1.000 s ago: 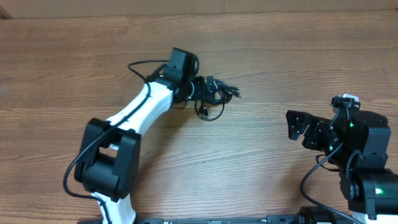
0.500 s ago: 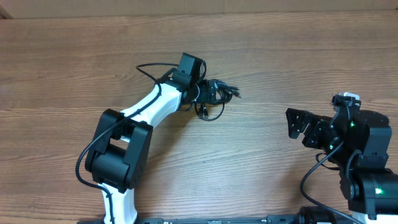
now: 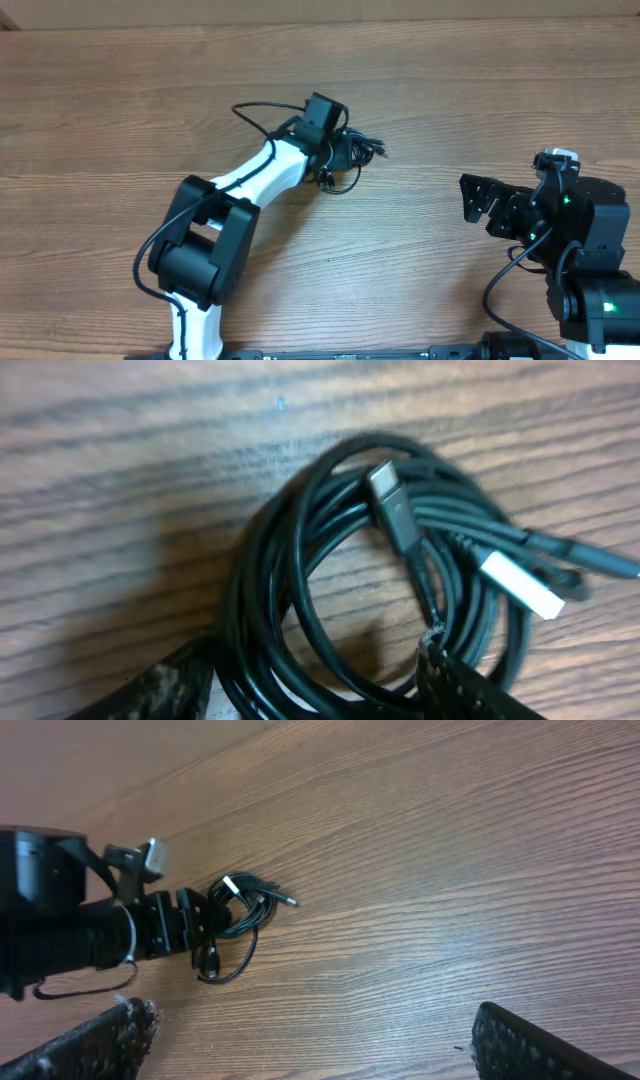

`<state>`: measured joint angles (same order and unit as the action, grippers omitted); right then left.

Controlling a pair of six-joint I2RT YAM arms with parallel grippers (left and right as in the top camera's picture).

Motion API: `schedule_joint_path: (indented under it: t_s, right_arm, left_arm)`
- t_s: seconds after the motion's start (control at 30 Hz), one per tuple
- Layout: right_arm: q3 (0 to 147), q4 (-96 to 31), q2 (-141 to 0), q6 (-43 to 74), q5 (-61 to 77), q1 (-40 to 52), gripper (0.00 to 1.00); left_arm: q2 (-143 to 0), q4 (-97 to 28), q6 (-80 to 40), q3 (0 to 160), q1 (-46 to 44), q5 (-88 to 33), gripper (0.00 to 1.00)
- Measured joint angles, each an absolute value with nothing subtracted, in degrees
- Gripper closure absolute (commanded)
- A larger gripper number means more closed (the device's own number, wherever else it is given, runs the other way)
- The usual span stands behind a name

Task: Untangle cables
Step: 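Lower the left gripper and grasp the black cable bundle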

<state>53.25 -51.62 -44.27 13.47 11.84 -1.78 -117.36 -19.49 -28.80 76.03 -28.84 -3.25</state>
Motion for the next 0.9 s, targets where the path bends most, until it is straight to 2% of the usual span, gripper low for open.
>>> schedule_joint_path:
  t_s: [0.1, 0.17, 0.33, 0.6, 0.9]
  right_arm:
    - [53.3, -51.7, -44.3, 13.5, 11.8, -1.8, 0.00]
    - [53.3, -51.7, -44.3, 13.5, 11.8, -1.8, 0.00]
    - [53.3, -51.6, -44.3, 13.5, 11.8, -1.8, 0.00]
    - [53.3, -51.7, -45.0, 13.5, 11.8, -1.8, 0.00]
    - [53.3, -52.4, -51.9, 13.5, 14.5, -1.8, 0.00]
  left_arm:
    - [-117.7, -19.4, -28.8, 76.1, -29.2, -2.7, 0.51]
    - [-117.7, -19.4, -28.8, 76.1, -29.2, -2.2, 0.74]
    - [-117.8, -19.9, -28.5, 76.5, -29.2, -2.2, 0.96]
    - [-117.8, -30.1, -26.5, 83.7, -29.1, -4.7, 0.96]
    - [-117.6, -44.1, -15.8, 90.1, -29.2, -21.6, 0.96]
